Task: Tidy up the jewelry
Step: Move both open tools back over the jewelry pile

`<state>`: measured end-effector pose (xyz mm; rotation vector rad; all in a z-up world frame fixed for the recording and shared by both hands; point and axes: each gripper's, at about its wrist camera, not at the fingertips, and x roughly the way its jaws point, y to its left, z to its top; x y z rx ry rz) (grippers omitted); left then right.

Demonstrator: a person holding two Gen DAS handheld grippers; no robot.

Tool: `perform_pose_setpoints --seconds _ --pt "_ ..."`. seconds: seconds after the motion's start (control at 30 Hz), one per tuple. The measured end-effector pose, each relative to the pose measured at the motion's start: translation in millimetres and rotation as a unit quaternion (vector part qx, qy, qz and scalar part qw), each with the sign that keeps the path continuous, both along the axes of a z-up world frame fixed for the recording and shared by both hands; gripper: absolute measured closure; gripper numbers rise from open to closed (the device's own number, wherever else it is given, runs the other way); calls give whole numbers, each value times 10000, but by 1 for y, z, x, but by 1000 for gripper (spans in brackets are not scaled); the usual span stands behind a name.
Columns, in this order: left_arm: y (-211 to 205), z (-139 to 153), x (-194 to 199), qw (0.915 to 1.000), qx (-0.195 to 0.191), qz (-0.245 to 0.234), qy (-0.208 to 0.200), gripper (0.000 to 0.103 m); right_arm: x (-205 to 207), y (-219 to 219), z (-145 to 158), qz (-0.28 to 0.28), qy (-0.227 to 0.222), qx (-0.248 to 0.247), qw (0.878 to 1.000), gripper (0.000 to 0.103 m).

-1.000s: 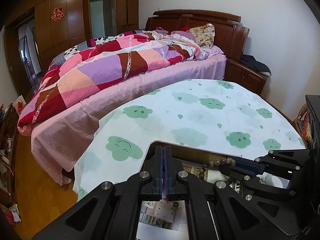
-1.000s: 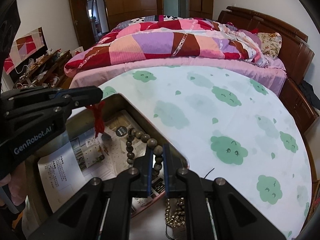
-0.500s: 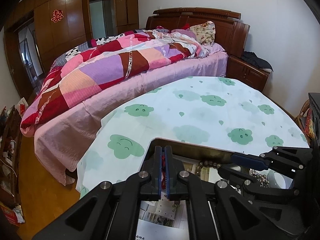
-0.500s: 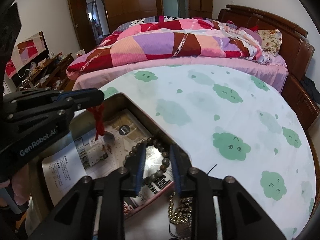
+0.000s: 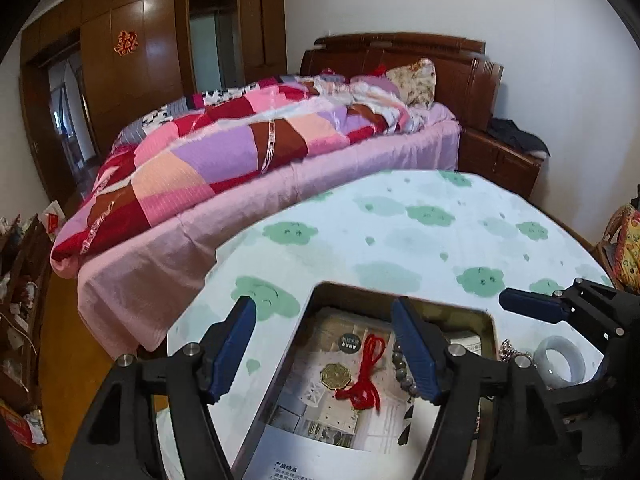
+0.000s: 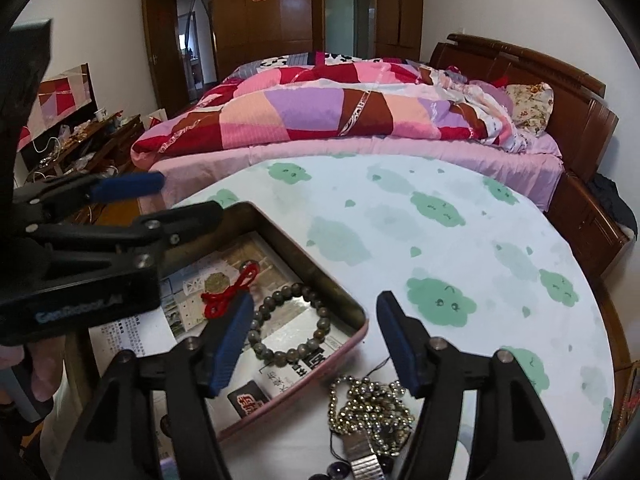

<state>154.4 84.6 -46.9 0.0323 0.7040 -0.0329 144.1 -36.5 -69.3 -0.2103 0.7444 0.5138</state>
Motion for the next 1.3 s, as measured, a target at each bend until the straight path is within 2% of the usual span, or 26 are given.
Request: perform_pose_setpoints --seconds 0.4,0.63,0.87,1.0,1.1,1.3 --pt "1 2 -4 9998 8 220 39 32 1 -13 4 -68 -9 77 9999 33" --pt "-7 10 -42 9997 -34 221 -126 32 -24 -52 10 -268 -107 81 9996 24" --pt "-30 8 -92 9998 7 -2 -215 32 -50 -107 0 -754 60 198 9969 24" --pt "-49 8 -105 9996 89 -207 -158 32 -67 -131 -10 -985 170 346 9944 24" --pt "-59 7 -110 9996 64 -234 -141 32 -76 -141 -16 -1107 240 414 9927 24" --pt "-78 3 -123 9996 -8 -239 -114 32 -90 -144 -24 -1008 242 398 9938 24"
